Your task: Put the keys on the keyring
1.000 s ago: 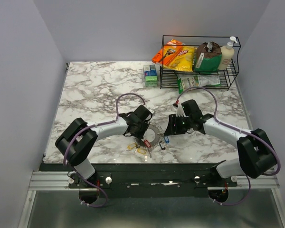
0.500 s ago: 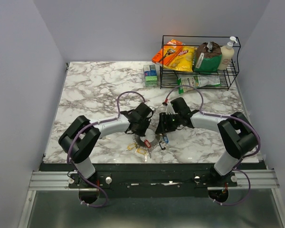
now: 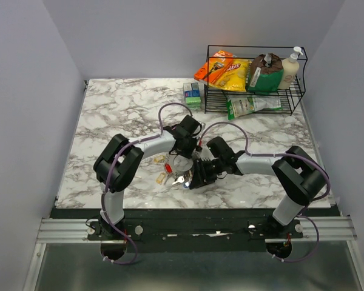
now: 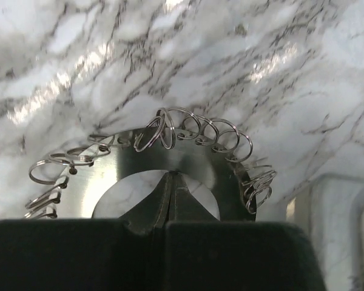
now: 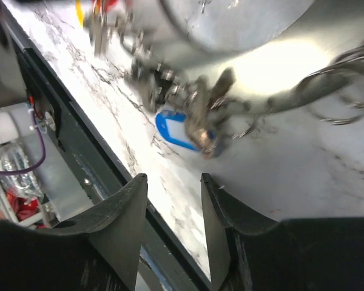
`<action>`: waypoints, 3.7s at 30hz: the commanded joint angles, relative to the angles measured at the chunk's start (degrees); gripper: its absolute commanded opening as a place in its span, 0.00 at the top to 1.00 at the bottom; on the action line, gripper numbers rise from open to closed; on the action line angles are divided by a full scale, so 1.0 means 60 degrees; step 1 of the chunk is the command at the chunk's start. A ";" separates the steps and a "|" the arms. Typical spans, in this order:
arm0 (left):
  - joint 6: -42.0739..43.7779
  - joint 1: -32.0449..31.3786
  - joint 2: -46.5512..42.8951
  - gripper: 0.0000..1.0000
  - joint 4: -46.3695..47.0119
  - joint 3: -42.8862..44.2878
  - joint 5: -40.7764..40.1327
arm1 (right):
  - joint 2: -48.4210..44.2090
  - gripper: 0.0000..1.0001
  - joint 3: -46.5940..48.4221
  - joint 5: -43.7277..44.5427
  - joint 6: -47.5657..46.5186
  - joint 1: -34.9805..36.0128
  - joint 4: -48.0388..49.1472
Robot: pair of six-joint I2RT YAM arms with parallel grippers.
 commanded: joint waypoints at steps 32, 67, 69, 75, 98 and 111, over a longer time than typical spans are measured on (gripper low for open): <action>-0.0225 -0.1638 -0.1494 1.00 0.0407 -0.3139 0.1288 | -0.4538 0.45 -0.1113 0.2889 -0.1250 -0.2313 -0.1684; -0.1250 -0.0818 -0.5216 0.37 0.2926 -0.3740 0.3337 | -0.4056 0.64 -0.2652 0.1189 -0.0021 -0.1126 -0.0309; -0.1294 -0.0804 -0.5245 0.36 0.3028 -0.3785 0.3440 | -0.3764 0.64 -0.2637 0.1321 0.0067 -0.1112 -0.0234; -0.1265 -0.0818 -0.5143 0.36 0.3088 -0.3887 0.3631 | -0.3557 0.62 -0.2739 0.1848 0.0434 -0.1112 0.0147; -0.0797 -0.0803 -0.4075 0.38 0.3219 -0.3888 0.4084 | -0.4902 0.58 -0.2827 0.2537 0.0390 -0.1141 0.0264; 0.0096 -0.1038 -0.1848 0.43 0.3673 -0.2628 0.5139 | -0.7321 0.45 -0.3823 0.3183 0.0756 -0.2311 -0.0732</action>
